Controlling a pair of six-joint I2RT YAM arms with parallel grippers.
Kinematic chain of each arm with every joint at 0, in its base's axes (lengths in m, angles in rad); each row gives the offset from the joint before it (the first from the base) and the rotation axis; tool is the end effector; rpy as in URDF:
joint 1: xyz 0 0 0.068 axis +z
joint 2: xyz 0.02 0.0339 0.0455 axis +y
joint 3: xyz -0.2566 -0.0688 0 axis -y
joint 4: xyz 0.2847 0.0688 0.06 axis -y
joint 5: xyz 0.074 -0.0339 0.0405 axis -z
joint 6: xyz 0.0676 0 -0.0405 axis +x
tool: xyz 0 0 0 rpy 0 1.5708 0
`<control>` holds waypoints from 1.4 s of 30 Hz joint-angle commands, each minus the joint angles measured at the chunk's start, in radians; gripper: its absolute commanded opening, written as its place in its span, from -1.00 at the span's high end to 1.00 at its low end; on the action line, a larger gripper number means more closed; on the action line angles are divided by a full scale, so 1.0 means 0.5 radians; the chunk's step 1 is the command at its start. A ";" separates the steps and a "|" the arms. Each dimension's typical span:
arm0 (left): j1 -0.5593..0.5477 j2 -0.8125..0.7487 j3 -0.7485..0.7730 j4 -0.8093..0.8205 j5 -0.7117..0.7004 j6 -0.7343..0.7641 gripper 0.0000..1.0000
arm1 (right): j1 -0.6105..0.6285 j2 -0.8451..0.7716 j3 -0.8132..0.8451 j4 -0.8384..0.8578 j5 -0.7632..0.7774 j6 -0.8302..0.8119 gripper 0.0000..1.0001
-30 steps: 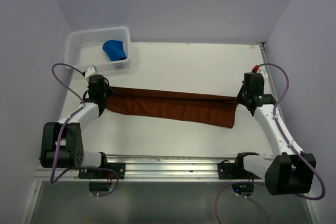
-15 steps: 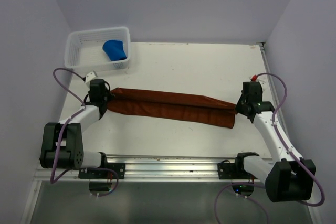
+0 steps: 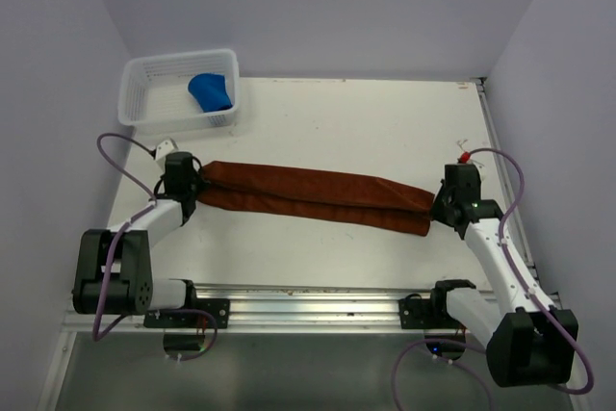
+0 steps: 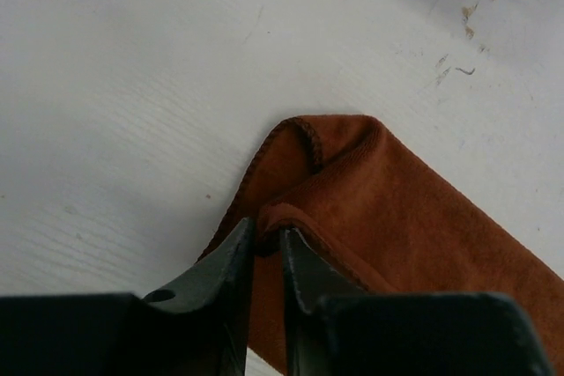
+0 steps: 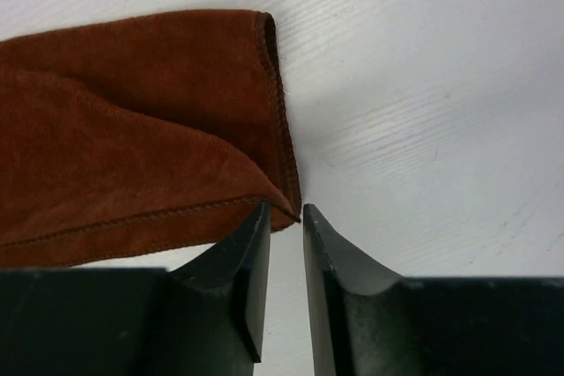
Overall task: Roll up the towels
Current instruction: Fold the towel
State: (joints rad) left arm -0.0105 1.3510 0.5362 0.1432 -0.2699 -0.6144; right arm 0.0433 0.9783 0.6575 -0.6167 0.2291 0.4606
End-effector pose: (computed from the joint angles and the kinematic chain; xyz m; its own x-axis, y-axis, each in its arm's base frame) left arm 0.3121 0.0147 0.1114 -0.3939 -0.5515 -0.7353 -0.5210 0.7931 -0.3157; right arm 0.2490 -0.0046 0.1808 -0.6805 0.4038 -0.6115 0.4405 0.8923 0.0991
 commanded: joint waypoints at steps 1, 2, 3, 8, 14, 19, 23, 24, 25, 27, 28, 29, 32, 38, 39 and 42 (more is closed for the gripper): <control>0.021 -0.103 -0.041 0.091 -0.083 -0.047 0.53 | -0.016 -0.076 -0.011 -0.046 -0.007 0.024 0.46; 0.021 -0.116 -0.054 0.106 -0.074 -0.054 0.47 | -0.013 -0.076 -0.008 -0.058 -0.010 0.030 0.32; 0.021 -0.137 -0.066 0.109 -0.074 -0.054 0.38 | -0.013 -0.079 -0.002 -0.077 -0.019 0.030 0.24; 0.021 -0.223 -0.133 0.094 -0.080 -0.078 0.19 | -0.016 -0.091 -0.002 -0.089 -0.026 0.048 0.07; 0.021 -0.480 -0.228 0.066 -0.181 -0.112 0.29 | -0.013 -0.058 -0.014 -0.077 -0.065 0.100 0.08; 0.021 -0.607 -0.204 0.014 -0.242 -0.121 0.45 | -0.013 -0.058 -0.036 -0.015 -0.099 0.116 0.25; 0.021 -0.604 -0.152 -0.050 -0.255 -0.149 0.45 | -0.016 -0.027 -0.020 -0.040 -0.078 0.146 0.25; 0.021 -0.604 -0.146 -0.053 -0.255 -0.146 0.45 | -0.013 -0.015 -0.020 -0.052 -0.081 0.155 0.24; 0.021 -0.604 -0.134 -0.056 -0.258 -0.152 0.44 | -0.013 -0.005 -0.020 -0.058 -0.087 0.165 0.23; 0.021 -0.591 -0.112 -0.063 -0.249 -0.158 0.32 | -0.013 0.031 -0.014 -0.074 -0.102 0.205 0.18; 0.021 -0.582 -0.088 -0.066 -0.233 -0.161 0.28 | -0.013 0.056 -0.014 -0.089 -0.133 0.214 0.17; 0.021 -0.576 -0.072 -0.069 -0.194 -0.164 0.28 | -0.013 0.074 -0.020 -0.095 -0.133 0.232 0.13; 0.021 -0.567 -0.014 -0.059 -0.090 -0.167 0.31 | -0.016 0.133 -0.066 -0.068 -0.136 0.296 0.07; 0.021 -0.478 0.090 0.020 0.269 -0.152 0.57 | -0.013 0.258 -0.137 0.083 -0.213 0.370 0.07; 0.021 -0.432 0.090 0.029 0.315 -0.143 0.74 | -0.013 0.274 -0.137 0.092 -0.185 0.370 0.07; 0.021 -0.337 0.008 0.140 0.457 -0.133 1.00 | -0.016 0.326 -0.125 0.116 -0.130 0.376 0.07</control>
State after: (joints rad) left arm -0.0067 1.1389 0.5476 0.1436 -0.1513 -0.6895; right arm 0.0387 1.1275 0.5911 -0.6083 0.1436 0.6193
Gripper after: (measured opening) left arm 0.025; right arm 0.469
